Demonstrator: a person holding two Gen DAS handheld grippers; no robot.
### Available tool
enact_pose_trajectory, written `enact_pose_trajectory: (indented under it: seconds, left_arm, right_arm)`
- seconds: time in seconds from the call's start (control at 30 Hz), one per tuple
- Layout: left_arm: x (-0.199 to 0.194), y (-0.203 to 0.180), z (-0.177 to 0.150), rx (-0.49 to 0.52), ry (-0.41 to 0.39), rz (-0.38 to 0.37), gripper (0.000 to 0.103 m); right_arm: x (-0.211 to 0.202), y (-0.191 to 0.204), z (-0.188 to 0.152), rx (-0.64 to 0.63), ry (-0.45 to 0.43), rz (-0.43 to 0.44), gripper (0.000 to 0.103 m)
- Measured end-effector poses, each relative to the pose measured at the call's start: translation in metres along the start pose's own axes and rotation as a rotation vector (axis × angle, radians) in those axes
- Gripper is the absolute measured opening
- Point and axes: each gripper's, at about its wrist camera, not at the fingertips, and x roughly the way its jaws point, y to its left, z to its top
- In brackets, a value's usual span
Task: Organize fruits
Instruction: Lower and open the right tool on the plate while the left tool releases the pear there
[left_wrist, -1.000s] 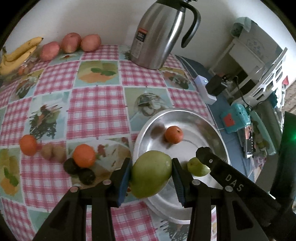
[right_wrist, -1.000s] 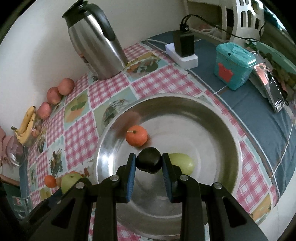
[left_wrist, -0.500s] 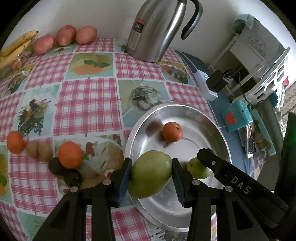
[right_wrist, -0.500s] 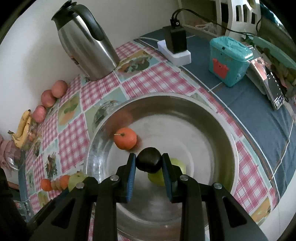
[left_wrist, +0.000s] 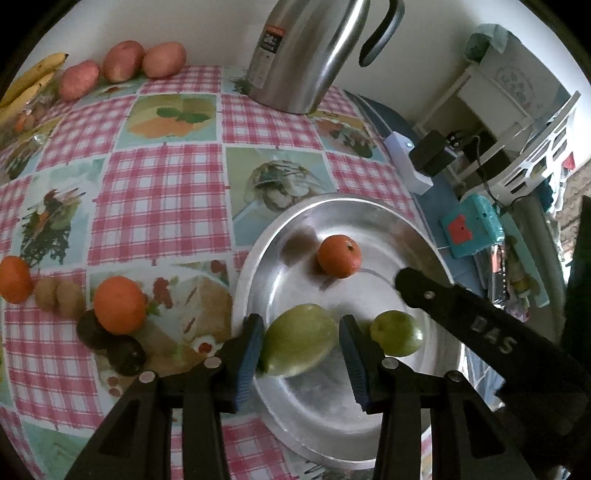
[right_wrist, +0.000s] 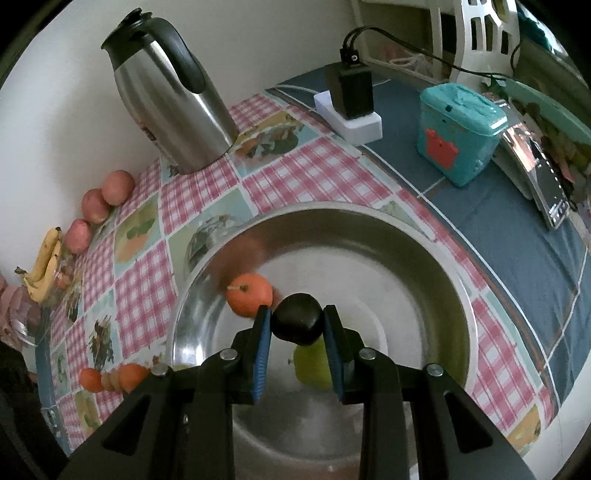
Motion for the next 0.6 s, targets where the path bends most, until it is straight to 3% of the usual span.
enact_pose_trajectory:
  seconds: [0.6]
  left_arm:
    - [-0.011,0.006,0.006,-0.009,-0.016,0.064,0.047]
  right_arm:
    - [0.023,-0.014,0.000,0.042,0.033,-0.015,0.030]
